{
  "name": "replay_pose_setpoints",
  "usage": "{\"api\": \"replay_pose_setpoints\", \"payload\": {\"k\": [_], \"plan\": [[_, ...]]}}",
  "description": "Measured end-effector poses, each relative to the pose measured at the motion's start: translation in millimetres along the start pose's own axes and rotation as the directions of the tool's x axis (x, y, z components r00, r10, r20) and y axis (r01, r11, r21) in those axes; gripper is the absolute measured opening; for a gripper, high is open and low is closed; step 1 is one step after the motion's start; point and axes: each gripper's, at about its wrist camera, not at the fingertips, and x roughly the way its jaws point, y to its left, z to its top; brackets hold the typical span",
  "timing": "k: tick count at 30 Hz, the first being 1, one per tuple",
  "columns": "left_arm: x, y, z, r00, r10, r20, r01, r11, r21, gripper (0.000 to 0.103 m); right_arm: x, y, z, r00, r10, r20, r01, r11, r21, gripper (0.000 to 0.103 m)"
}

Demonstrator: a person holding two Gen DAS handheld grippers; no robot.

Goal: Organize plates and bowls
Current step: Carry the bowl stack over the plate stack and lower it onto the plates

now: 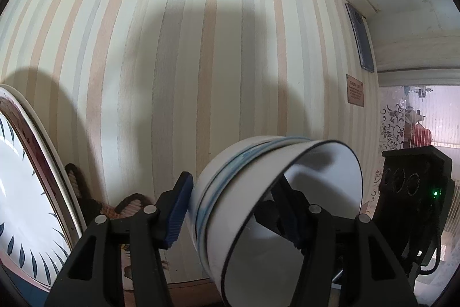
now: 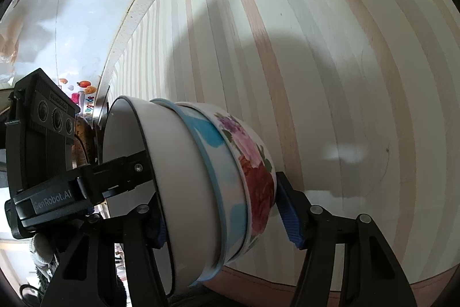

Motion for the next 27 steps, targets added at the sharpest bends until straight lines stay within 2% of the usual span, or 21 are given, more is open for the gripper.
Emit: {"api": "replay_pose_setpoints", "payload": {"k": [11, 16, 22, 27], "plan": [[-32.2, 4.1, 2.6, 0.997, -0.014, 0.073, 0.015, 1.000, -0.016, 0.054, -15.1, 22.8, 10.5, 1.000, -0.008, 0.019, 0.010, 0.997, -0.080, 0.063], [-63.9, 17.8, -0.7, 0.993, -0.002, 0.122, 0.008, 0.999, -0.051, 0.054, -16.1, 54.3, 14.7, 1.000, 0.010, -0.004, -0.010, 0.991, -0.130, 0.064], [-102.7, 55.0, -10.8, 0.983, 0.025, 0.184, 0.001, 0.990, -0.140, 0.054, -2.1, 102.3, 13.6, 0.998, 0.033, -0.062, -0.046, 0.975, -0.216, 0.063], [-127.5, 98.7, -24.8, 0.972, 0.052, 0.228, 0.002, 0.973, -0.232, 0.054, 25.4, 142.5, 7.6, 0.989, 0.050, -0.139, -0.089, 0.953, -0.289, 0.063]]}}
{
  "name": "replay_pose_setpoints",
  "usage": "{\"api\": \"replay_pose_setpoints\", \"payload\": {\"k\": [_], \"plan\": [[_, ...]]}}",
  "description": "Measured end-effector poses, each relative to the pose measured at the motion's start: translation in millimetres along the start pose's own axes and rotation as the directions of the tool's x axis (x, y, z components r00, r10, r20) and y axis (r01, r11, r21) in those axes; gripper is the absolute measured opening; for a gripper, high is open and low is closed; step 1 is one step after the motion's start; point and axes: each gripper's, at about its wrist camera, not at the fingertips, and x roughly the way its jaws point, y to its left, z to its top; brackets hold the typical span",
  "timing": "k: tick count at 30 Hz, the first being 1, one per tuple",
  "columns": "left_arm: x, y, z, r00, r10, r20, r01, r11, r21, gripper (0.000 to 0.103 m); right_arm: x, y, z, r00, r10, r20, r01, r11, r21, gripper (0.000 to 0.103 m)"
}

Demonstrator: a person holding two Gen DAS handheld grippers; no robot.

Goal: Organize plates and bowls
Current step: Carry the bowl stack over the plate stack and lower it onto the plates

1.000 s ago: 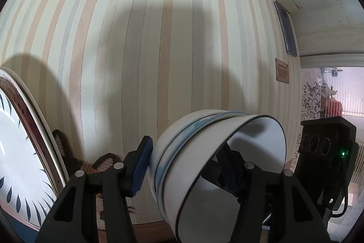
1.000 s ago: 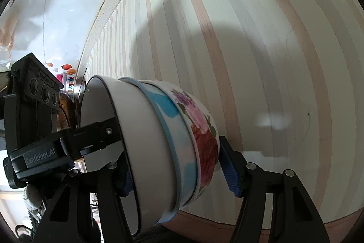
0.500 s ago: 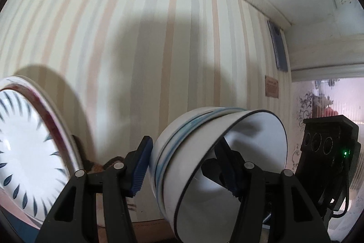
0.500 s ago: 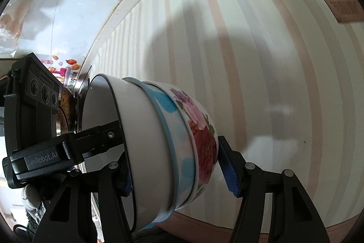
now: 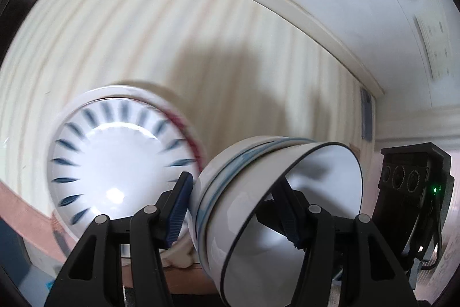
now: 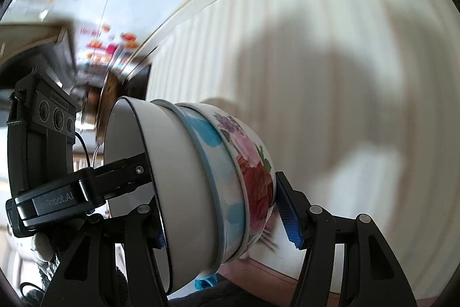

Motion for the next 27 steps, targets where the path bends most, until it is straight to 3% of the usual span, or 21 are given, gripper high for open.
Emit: {"api": "replay_pose_setpoints", "payload": {"k": [6, 14, 27], "plan": [[-16.6, 53.5, -5.0, 0.999, 0.026, 0.040, -0.022, 0.994, -0.110, 0.054, 48.4, 38.2, 3.8, 0.996, 0.019, -0.083, -0.026, 0.997, -0.079, 0.063], [-15.1, 101.0, -9.9, 0.998, 0.024, 0.055, -0.012, 0.978, -0.207, 0.054, 95.9, 57.2, 7.9, 0.987, 0.013, -0.163, -0.034, 0.991, -0.129, 0.063], [-6.3, 119.8, -10.9, 0.998, 0.022, 0.061, -0.006, 0.967, -0.256, 0.053, 133.9, 65.9, 22.8, 0.981, -0.030, -0.193, 0.003, 0.990, -0.139, 0.063]]}}
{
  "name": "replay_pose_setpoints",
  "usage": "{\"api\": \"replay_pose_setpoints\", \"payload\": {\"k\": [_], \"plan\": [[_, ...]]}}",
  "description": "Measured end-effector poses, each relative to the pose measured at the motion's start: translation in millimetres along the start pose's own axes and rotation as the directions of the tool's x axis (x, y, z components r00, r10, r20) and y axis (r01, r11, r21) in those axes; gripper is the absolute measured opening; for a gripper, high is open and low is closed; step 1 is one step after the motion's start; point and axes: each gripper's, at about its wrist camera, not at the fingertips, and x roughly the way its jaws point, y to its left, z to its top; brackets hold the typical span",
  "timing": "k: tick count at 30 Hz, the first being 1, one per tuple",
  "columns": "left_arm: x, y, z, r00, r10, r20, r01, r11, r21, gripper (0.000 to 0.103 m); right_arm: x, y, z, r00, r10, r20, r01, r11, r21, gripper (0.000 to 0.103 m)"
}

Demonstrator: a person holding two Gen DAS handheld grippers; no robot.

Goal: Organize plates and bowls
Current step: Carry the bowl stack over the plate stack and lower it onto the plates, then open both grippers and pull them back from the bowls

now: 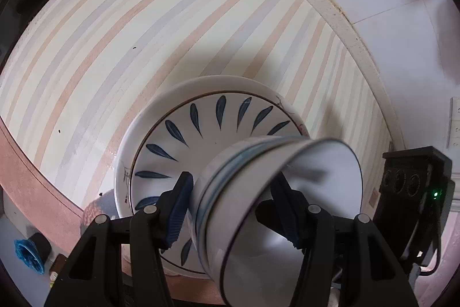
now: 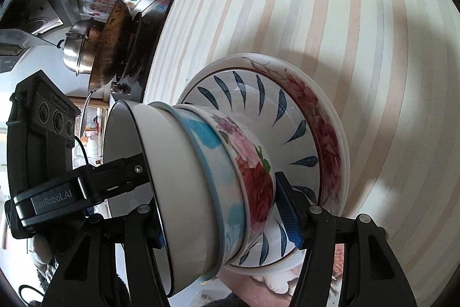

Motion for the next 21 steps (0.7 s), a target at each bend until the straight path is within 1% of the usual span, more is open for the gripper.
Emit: {"api": "replay_pose_setpoints", "payload": {"k": [9, 14, 17, 19, 21], "plan": [[-3.2, 1.4, 1.9, 1.000, 0.010, 0.003, -0.010, 1.000, 0.003, 0.053, 2.3, 3.1, 3.7, 1.000, -0.010, -0.005, 0.010, 1.000, 0.007, 0.063], [-3.8, -1.6, 3.6, 1.000, 0.025, 0.005, -0.025, 1.000, 0.010, 0.052, 3.6, -0.1, 2.5, 1.000, -0.003, -0.019, 0.004, 0.999, 0.039, 0.063], [-8.6, -4.4, 2.3, 0.999, 0.053, 0.013, -0.054, 0.998, 0.025, 0.052, 4.0, 0.2, 0.1, 1.000, -0.007, -0.024, 0.008, 0.999, 0.046, 0.063], [-13.9, -7.5, -0.4, 0.995, 0.094, 0.033, -0.095, 0.995, 0.041, 0.052, 3.1, -0.7, -2.8, 0.999, -0.016, -0.028, 0.017, 0.998, 0.058, 0.063], [-21.1, -11.8, -4.4, 0.990, 0.128, 0.058, -0.132, 0.989, 0.069, 0.052, -1.8, 2.5, -6.3, 0.999, -0.044, -0.011, 0.044, 0.998, 0.046, 0.063]]}}
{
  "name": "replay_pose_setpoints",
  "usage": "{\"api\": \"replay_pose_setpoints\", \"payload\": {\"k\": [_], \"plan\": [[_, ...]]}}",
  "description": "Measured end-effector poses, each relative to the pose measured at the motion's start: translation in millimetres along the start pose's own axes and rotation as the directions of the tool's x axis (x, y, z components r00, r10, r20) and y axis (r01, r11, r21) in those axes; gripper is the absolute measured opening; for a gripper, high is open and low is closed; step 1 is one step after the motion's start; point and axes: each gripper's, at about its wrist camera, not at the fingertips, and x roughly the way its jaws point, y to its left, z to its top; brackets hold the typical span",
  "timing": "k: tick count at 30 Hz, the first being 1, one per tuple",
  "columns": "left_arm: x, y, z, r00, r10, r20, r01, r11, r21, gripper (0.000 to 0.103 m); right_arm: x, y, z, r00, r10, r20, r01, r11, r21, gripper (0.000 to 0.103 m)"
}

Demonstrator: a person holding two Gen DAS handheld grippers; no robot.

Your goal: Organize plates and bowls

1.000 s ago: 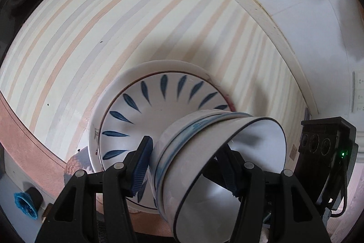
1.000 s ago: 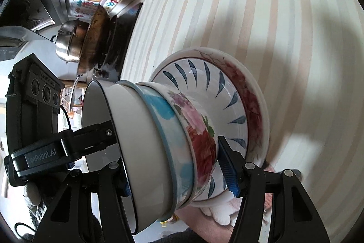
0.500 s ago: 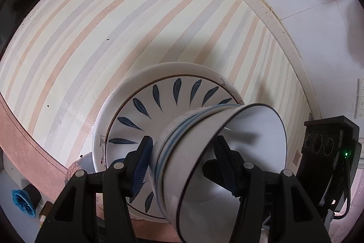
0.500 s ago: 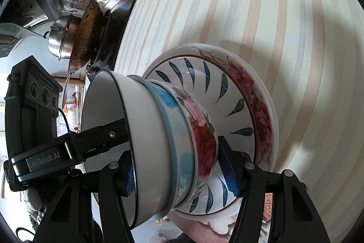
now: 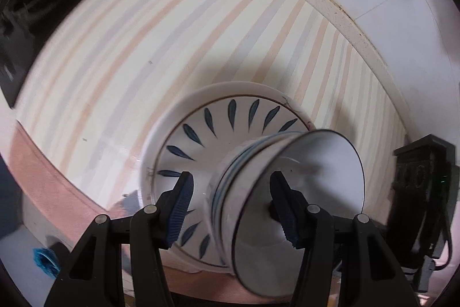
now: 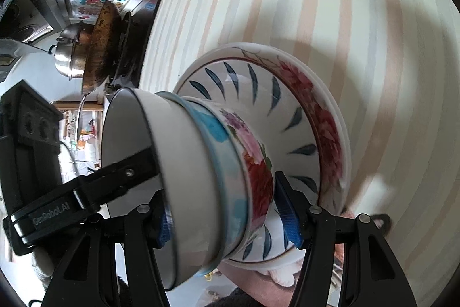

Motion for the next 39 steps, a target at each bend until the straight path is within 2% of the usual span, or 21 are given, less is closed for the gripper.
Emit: {"api": "replay_pose_setpoints", "payload": {"k": [5, 10, 12, 13, 14, 15, 16, 19, 24, 27, 34, 39], "plan": [[-21.2, -5.3, -8.2, 0.996, 0.064, 0.066, -0.068, 0.996, 0.056, 0.052, -23.4, 17.2, -8.5, 0.994, -0.077, 0.077, 0.082, 0.995, -0.061, 0.063], [-52.9, -6.0, -27.2, 0.982, 0.107, 0.158, -0.128, 0.984, 0.126, 0.054, -54.0, 42.7, -30.2, 0.966, -0.190, 0.175, 0.208, 0.974, -0.093, 0.064], [-65.6, -6.3, -34.9, 0.974, 0.118, 0.195, -0.150, 0.976, 0.158, 0.054, -66.9, 55.2, -43.4, 0.944, -0.236, 0.229, 0.264, 0.960, -0.098, 0.077], [-71.1, -5.7, -38.6, 0.969, 0.129, 0.211, -0.167, 0.971, 0.172, 0.058, -72.4, 60.4, -49.2, 0.933, -0.255, 0.252, 0.287, 0.953, -0.096, 0.082], [-77.6, -4.7, -42.3, 0.964, 0.136, 0.230, -0.181, 0.965, 0.189, 0.065, -77.3, 66.2, -55.8, 0.919, -0.280, 0.277, 0.315, 0.945, -0.092, 0.090], [-84.4, -3.2, -46.6, 0.958, 0.140, 0.251, -0.193, 0.960, 0.204, 0.070, -83.1, 73.9, -64.2, 0.900, -0.312, 0.305, 0.352, 0.932, -0.085, 0.092], [-90.0, -2.1, -50.2, 0.954, 0.139, 0.265, -0.200, 0.955, 0.217, 0.079, -87.2, 80.6, -70.2, 0.884, -0.335, 0.325, 0.378, 0.922, -0.078, 0.092], [-108.8, 5.6, -63.2, 0.946, 0.127, 0.298, -0.207, 0.944, 0.256, 0.087, -102.3, 100.9, -94.3, 0.829, -0.393, 0.399, 0.446, 0.894, -0.045, 0.093], [-151.4, 21.4, -88.3, 0.925, 0.085, 0.370, -0.203, 0.935, 0.292, 0.089, -124.9, 140.4, -139.0, 0.758, -0.420, 0.499, 0.471, 0.882, 0.028, 0.096], [-185.8, 31.2, -111.8, 0.897, 0.058, 0.439, -0.213, 0.925, 0.314, 0.100, -141.2, 167.0, -171.3, 0.716, -0.426, 0.552, 0.478, 0.876, 0.056, 0.096], [-257.3, 50.7, -177.0, 0.825, -0.006, 0.565, -0.214, 0.922, 0.322, 0.103, -181.1, 236.4, -268.7, 0.600, -0.433, 0.673, 0.512, 0.854, 0.093, 0.099], [-287.9, 57.0, -221.3, 0.796, -0.027, 0.605, -0.223, 0.915, 0.335, 0.103, -204.1, 268.4, -332.3, 0.533, -0.429, 0.729, 0.533, 0.840, 0.105, 0.101]]}}
